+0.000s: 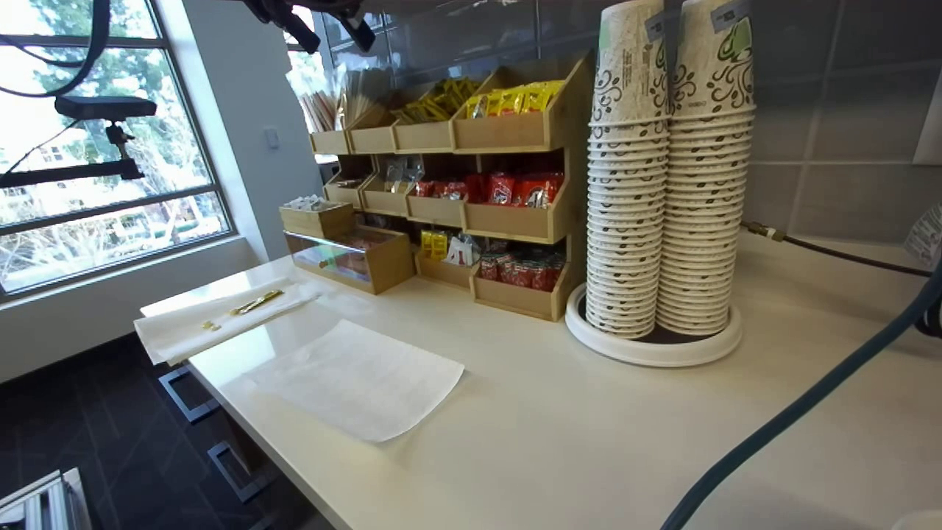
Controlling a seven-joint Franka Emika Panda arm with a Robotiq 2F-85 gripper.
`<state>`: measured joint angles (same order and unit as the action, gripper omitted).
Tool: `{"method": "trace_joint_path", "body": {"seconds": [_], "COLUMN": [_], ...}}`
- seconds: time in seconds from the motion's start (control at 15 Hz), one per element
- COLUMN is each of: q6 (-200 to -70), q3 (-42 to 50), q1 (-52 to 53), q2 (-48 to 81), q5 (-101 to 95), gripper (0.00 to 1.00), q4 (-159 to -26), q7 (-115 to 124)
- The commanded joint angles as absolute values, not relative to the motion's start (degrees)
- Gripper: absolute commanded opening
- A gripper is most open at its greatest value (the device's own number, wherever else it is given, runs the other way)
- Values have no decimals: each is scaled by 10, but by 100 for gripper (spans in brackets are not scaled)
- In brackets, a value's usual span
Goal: Put the white sachet on the top right rack
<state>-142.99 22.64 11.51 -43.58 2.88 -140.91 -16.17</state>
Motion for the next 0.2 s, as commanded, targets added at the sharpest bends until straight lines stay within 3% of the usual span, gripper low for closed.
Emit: {"method": "trace_joint_path", "body": {"seconds": [0.0, 0.13], "q6": [-1428, -1428], "q3": [210, 210], "q1": [95, 95], "q2": [-430, -430], "q5": [54, 55], "gripper": [100, 100], "q4": [-1408, -1408], "q7": [-181, -181]}}
